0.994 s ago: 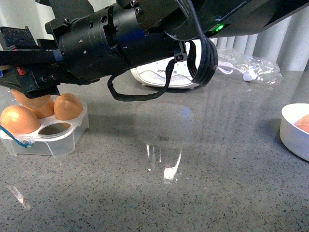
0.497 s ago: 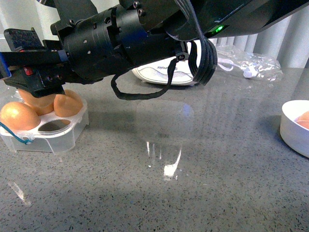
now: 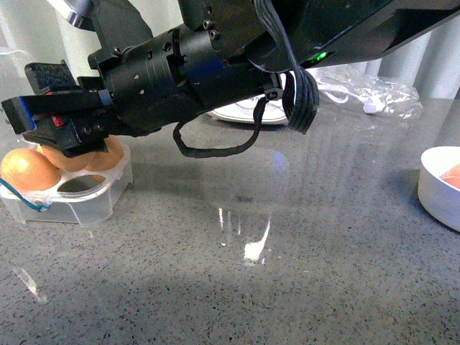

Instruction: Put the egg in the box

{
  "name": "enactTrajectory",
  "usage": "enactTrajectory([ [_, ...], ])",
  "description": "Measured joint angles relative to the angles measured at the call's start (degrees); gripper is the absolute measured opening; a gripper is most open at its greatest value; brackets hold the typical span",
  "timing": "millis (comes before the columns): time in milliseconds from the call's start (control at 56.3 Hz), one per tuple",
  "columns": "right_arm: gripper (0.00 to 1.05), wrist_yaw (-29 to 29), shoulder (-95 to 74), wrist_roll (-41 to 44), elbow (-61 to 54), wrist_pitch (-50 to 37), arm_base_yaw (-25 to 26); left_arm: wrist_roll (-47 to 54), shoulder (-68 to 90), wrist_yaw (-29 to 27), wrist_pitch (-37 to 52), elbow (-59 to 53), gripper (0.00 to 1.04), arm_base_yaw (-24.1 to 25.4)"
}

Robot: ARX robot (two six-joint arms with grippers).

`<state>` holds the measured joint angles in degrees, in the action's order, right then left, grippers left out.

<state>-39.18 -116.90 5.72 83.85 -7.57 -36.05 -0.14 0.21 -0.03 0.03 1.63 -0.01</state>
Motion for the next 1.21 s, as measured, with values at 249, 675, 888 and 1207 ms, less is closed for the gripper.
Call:
enactTrajectory([
  [249, 0.83, -0.4, 0.0, 1.2, -0.1, 0.1, 0.3, 0.0, 0.0, 0.0, 0.0, 0.0, 0.98, 0.0],
  [675, 0.98, 1.7, 5.2, 0.2, -4.0, -4.2, 4.1, 0.0, 0.0, 0.0, 0.0, 0.0, 0.98, 0.0],
  [888, 0.98, 7.7, 13.4, -3.7, -11.1, -11.1, 9.7, 0.0, 0.0, 0.0, 0.0, 0.0, 0.98, 0.0],
  [1207, 0.98, 36.2, 32.5, -4.0, -32.7, -19.1, 23.3, 0.0, 0.0, 0.0, 0.0, 0.0, 0.98, 0.0],
])
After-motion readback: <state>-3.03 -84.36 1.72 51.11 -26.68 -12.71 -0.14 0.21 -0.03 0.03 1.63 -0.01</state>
